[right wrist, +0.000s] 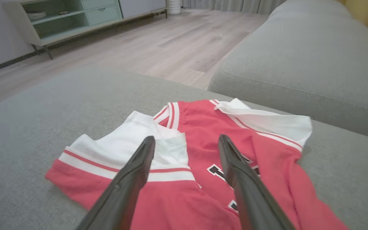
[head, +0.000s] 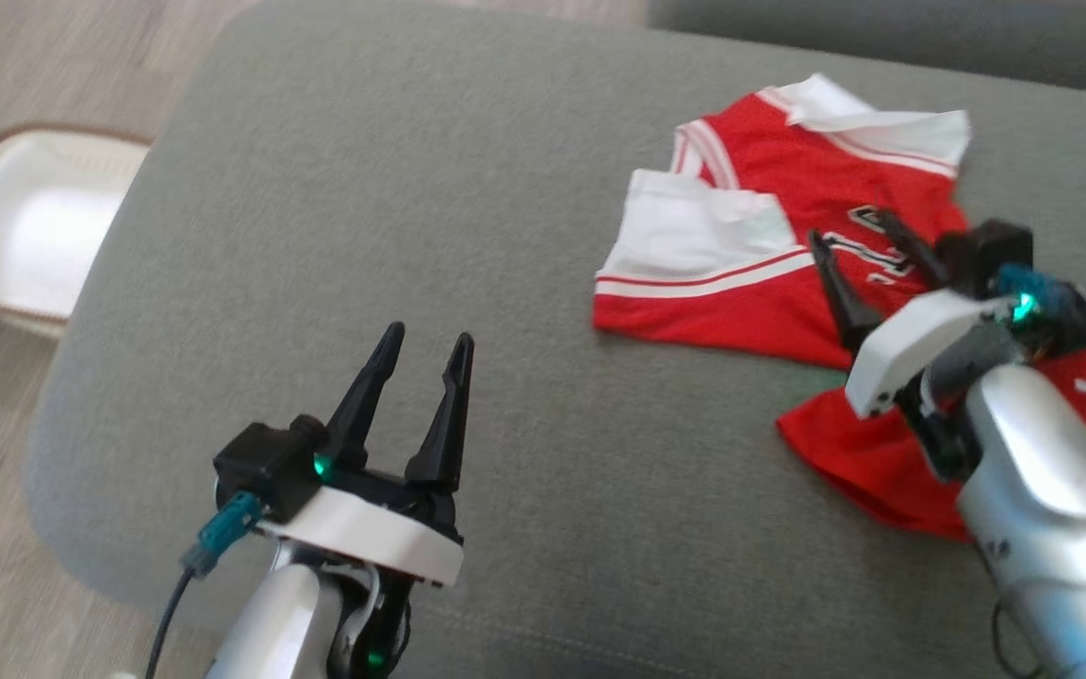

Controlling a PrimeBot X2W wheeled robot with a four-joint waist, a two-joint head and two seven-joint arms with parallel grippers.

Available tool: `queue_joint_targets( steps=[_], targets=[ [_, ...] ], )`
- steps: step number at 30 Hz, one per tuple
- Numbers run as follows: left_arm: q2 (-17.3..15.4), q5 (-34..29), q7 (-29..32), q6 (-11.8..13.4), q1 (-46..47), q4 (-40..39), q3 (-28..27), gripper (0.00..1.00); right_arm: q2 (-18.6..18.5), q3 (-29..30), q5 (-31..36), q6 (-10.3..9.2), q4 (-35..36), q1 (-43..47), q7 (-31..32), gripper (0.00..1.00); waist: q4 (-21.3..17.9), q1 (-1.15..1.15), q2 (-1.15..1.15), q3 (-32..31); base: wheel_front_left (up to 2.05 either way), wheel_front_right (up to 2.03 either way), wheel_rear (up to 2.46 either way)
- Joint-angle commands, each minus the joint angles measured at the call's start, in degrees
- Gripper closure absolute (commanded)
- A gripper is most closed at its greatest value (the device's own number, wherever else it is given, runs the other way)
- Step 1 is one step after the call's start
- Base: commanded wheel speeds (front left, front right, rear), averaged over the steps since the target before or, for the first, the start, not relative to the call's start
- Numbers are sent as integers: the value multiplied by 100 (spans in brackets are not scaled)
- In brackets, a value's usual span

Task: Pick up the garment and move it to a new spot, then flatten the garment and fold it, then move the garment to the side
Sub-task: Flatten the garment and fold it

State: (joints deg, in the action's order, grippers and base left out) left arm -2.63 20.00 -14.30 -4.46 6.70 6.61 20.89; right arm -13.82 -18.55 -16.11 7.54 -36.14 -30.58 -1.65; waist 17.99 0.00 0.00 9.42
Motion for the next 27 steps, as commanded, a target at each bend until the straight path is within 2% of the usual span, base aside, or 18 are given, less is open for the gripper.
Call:
queue_joint_targets(
  steps=[1,5,10,16,17,18,19,27],
  targets=[
    [-25,56,-70,43,255,-228,-139,0,-55,-169,-108,-5,58,-245,62,0,271,0,0,279,0,0,0],
    [-25,146,-70,120,369,-281,-30,0,-340,-604,-464,-5,-447,-672,398,0,514,0,0,506,0,0,0],
    [-25,213,-70,178,435,-294,37,0,-669,-1130,-826,-5,-796,-1068,443,0,718,0,0,694,0,0,0],
    [-25,263,-70,216,487,-309,81,0,-806,-1636,-1166,-5,-1139,-1471,390,0,816,0,0,806,0,0,0],
    [-25,283,-70,232,515,-309,102,0,-818,-1824,-1224,-5,-1231,-1581,331,9,832,0,0,831,0,0,0],
    [-25,294,-70,242,529,-308,115,0,-802,-1885,-1285,-5,-1268,-1627,290,69,837,0,0,835,0,0,0],
    [-25,305,-70,254,541,-308,124,0,-787,-1950,-1344,-5,-1296,-1669,249,100,837,0,0,838,0,0,0],
    [-25,340,-70,292,576,-282,151,0,-755,-2423,-1690,-5,-1387,-1961,-206,100,794,0,0,805,0,0,0]
  ],
)
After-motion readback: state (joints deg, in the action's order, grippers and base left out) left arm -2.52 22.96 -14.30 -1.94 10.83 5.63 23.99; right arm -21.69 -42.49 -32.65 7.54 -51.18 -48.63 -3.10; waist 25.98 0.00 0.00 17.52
